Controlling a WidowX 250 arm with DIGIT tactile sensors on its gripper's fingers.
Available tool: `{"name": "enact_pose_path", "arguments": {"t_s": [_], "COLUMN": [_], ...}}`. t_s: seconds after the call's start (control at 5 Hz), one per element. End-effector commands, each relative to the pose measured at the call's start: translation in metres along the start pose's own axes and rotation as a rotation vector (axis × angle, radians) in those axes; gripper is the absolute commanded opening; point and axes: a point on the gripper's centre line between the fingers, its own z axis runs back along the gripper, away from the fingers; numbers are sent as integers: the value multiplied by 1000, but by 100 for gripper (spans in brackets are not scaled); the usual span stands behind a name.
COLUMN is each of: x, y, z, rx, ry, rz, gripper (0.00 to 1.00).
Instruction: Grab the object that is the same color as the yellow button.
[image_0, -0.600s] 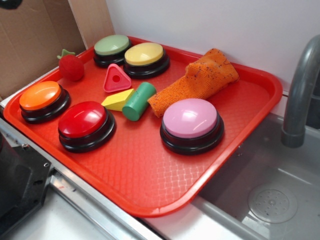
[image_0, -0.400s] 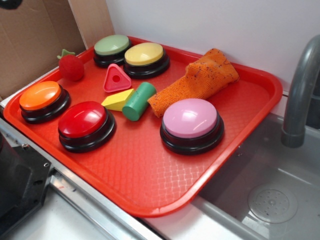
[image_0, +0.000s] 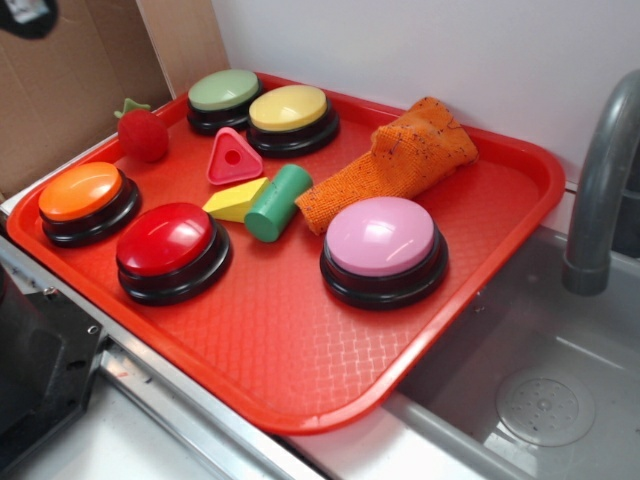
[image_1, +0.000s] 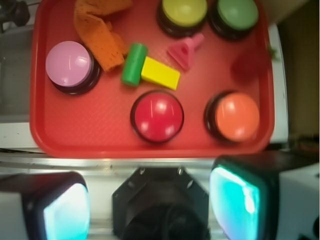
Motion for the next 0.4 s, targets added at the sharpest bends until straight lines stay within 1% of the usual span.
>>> {"name": "enact_pose_path", "arguments": {"t_s": [0.0,0.2], "x": [41,60], "y": [12,21], "z": [-35,-59], "rx": [-6,-32], "ry": [-83,-78], "rz": [-261,-359], "gripper": [100,100]}}
